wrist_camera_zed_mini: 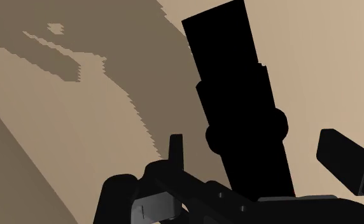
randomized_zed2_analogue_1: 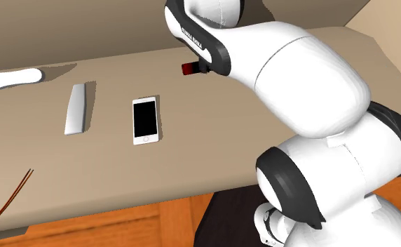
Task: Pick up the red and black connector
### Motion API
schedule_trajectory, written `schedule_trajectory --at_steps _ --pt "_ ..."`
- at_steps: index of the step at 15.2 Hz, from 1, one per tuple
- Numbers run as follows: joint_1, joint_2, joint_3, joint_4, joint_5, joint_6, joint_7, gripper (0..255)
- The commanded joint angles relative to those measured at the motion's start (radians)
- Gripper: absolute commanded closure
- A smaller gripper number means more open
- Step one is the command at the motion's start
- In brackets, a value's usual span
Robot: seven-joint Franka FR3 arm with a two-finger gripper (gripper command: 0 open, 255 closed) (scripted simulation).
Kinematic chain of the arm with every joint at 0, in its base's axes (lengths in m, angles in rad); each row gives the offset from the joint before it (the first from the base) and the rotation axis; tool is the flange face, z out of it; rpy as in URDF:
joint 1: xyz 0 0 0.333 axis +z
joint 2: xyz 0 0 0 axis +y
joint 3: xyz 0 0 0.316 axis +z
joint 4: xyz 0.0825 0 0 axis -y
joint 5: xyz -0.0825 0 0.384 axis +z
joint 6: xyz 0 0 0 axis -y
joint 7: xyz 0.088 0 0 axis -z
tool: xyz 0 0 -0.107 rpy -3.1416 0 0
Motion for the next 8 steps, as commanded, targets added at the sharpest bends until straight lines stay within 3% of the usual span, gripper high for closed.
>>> schedule_trajectory --at_steps 1,3,4,8 --pt "0.001 0.002 0.001 -0.025 0.002 0.028 -0.003 0" --pt "0.002 0.003 0.001 -0.032 0.002 0.035 -0.003 0" --pt "0.001 0.004 0.001 -0.03 0.003 0.033 -0.003 255" --pt "0.001 0.004 0.001 -0.029 0.003 0.033 -0.003 255"
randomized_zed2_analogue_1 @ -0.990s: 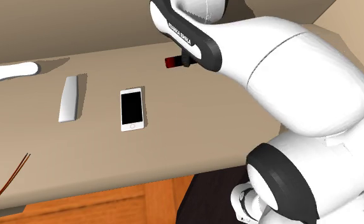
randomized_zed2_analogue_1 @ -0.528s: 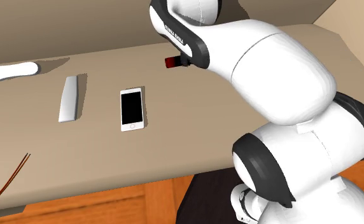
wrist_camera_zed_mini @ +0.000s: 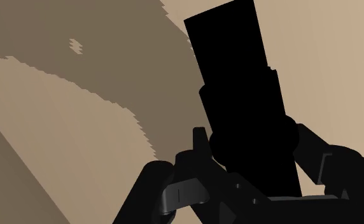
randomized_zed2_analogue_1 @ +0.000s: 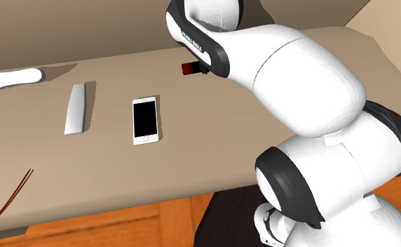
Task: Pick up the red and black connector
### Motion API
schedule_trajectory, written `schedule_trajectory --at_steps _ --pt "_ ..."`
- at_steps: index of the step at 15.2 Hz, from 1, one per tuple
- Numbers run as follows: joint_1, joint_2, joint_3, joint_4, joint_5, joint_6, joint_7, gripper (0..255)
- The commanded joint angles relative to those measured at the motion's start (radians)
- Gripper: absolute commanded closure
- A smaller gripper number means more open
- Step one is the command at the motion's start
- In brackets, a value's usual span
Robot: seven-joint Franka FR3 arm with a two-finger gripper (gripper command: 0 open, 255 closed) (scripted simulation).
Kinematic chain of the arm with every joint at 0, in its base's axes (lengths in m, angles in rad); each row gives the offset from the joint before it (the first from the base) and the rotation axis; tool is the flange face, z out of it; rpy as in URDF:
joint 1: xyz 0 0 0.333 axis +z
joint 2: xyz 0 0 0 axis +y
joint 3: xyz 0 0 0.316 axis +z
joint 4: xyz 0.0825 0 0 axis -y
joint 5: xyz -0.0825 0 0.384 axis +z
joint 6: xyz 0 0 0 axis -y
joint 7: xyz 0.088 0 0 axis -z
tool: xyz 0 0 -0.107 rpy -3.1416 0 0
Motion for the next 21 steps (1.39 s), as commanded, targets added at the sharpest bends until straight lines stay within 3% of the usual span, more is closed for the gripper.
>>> schedule_trajectory --at_steps 1,5,21 --pt "0.0 0.001 0.0 -0.001 0.0 0.0 0.0 255" --pt "0.001 0.0 0.0 -0.004 0.0 0.002 0.001 255" --pt "-0.025 0.012 -0.005 0.219 0.002 -0.208 0.006 255"
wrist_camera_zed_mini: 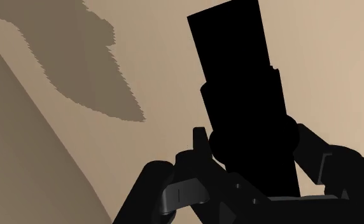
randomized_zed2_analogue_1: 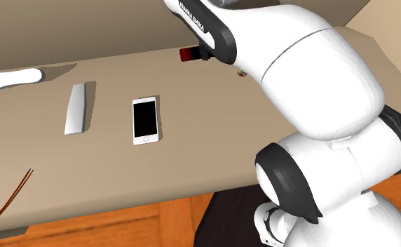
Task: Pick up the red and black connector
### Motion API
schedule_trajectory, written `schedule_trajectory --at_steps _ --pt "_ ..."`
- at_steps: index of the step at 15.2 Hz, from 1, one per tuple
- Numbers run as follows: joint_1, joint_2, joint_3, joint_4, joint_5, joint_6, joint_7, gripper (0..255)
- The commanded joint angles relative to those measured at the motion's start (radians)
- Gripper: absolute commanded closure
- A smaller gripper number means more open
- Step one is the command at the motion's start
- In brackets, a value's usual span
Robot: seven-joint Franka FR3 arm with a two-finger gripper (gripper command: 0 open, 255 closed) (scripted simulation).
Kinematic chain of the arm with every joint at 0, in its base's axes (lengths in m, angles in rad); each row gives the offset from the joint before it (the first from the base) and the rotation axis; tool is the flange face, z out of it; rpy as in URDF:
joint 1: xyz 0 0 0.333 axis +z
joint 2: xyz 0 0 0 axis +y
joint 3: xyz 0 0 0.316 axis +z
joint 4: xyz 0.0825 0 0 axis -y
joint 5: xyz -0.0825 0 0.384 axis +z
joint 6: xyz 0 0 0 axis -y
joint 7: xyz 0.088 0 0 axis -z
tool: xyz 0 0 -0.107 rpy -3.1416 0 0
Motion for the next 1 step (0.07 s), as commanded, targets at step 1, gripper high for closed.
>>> schedule_trajectory --at_steps 1 --pt "-0.002 0.001 0.0 0.009 0.0 -0.009 0.0 255"
